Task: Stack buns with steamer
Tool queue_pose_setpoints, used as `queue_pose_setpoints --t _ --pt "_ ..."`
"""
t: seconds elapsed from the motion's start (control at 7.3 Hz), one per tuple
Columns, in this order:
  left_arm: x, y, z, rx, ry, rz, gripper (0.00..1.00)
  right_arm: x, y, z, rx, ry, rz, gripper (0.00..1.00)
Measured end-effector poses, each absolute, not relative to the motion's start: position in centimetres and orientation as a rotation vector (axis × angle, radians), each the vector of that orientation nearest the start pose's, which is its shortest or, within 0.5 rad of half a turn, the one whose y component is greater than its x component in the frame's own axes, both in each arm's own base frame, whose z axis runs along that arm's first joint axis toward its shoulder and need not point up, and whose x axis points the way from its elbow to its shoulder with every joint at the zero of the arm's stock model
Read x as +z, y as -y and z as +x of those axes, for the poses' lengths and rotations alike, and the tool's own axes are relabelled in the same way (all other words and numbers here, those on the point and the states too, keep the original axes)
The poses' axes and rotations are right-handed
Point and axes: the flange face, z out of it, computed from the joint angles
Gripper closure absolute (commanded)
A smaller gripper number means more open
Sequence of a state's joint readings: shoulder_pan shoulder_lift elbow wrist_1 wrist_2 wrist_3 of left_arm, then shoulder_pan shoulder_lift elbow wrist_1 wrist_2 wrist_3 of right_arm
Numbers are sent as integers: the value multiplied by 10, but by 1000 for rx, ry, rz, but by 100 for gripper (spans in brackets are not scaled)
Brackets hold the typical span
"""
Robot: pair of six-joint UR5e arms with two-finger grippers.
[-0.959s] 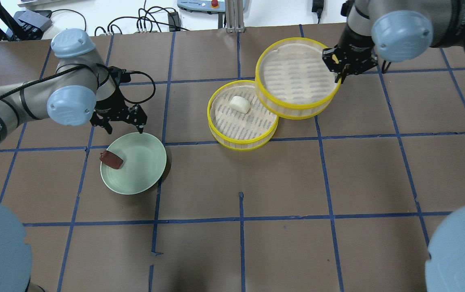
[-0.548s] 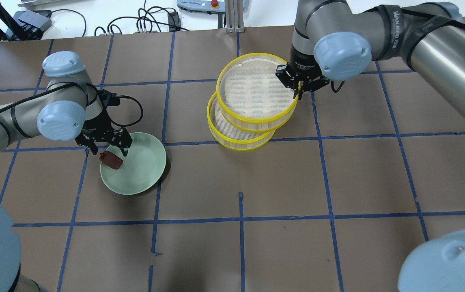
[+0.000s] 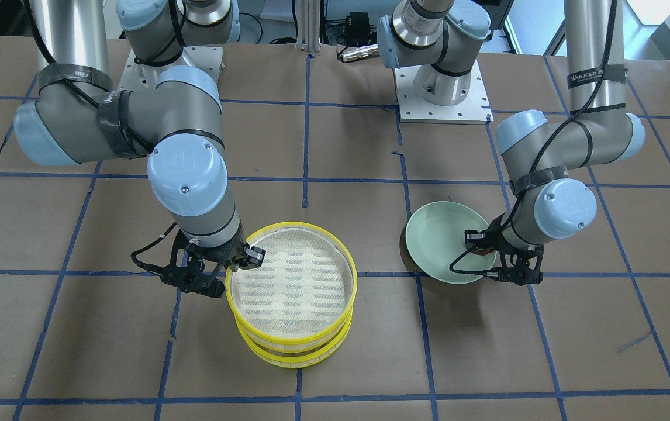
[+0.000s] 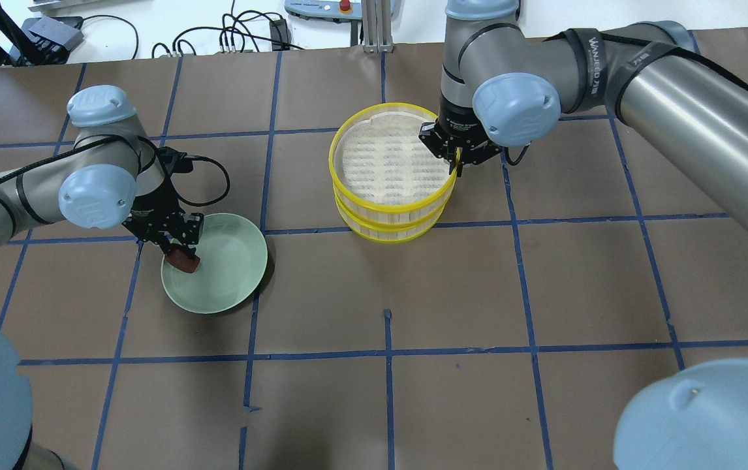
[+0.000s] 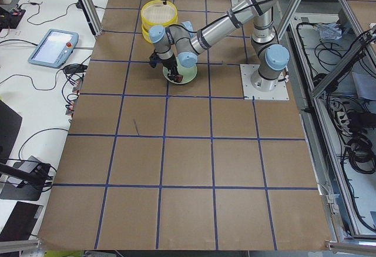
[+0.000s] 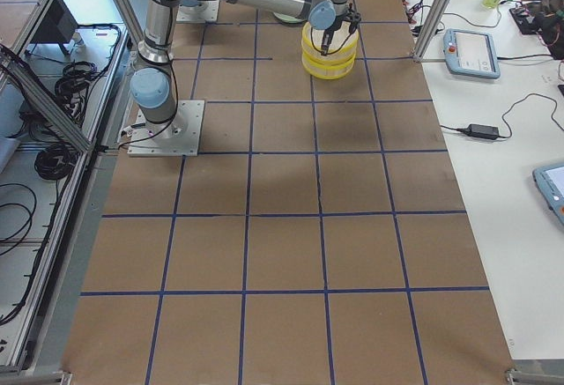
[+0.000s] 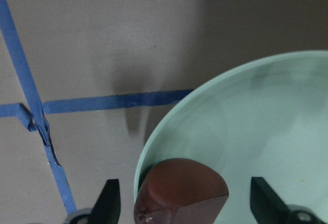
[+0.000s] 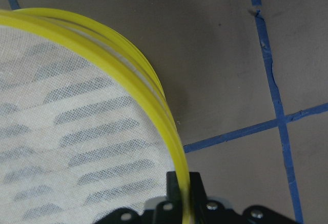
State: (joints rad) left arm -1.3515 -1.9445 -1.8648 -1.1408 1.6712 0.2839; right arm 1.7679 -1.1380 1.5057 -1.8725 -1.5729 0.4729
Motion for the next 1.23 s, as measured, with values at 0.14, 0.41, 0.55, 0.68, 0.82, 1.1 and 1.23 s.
queue_pose_setpoints --t 0.14,0.41,0.55,0.68,0.82,1.1,1.23 --pt "199 553 -4 379 -3085 109 94 297 599 257 106 -3138 427 93" --pt "217 562 -14 322 -3194 -32 94 291 600 258 118 -3142 426 92" --pt "232 571 -25 324 -3283 -205 94 291 601 258 115 -3142 425 91" --pt "250 582 -39 350 -3388 -451 94 290 603 257 108 -3139 428 91" --pt "267 592 -60 399 -3477 -738 94 291 604 257 101 -3136 433 91" --pt "294 609 -113 482 -3536 -1197 87 291 606 257 78 -3128 438 88" --pt "301 614 -137 504 -3528 -1318 86 291 606 257 62 -3122 440 81"
